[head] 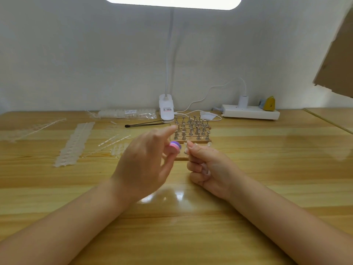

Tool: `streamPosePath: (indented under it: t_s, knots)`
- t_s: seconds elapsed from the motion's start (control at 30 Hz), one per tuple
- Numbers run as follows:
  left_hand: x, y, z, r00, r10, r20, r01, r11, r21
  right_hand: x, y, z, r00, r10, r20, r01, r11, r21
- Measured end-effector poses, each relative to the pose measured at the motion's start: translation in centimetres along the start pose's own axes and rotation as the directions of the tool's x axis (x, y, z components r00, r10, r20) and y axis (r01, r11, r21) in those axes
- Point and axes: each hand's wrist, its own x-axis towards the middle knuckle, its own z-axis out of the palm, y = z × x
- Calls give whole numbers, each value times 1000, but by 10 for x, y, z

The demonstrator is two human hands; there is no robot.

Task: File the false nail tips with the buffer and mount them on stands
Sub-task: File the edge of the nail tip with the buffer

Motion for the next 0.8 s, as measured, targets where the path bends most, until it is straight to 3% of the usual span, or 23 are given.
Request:
streamPosePath:
  t_s: [0.1,0.17,0.27,0.43,0.6,0.8]
  knots:
    - [1,14,3,988,153,27,-153,988,-14,1,2,-1,999,-9,30,11,999,-48]
    - [1,14,3,991,113,74,-114,993,10,0,1,-1,998,-8,56,12,998,-60]
    - [1,8,-1,996,-60,72,60,998,-1,1,0,-1,999,-8,39,9,1000,-23]
    - [4,19,1,997,76,10,-75,995,-69,1,2,-3,997,-12,76,15,999,-38]
    - [1,6,-1,993,-88,77,89,996,-16,2,1,-2,998,-3,61,4,1000,-13]
    - [2,17,2,997,-6,72,14,993,-116,1,1,-3,998,-11,64,12,1000,-15]
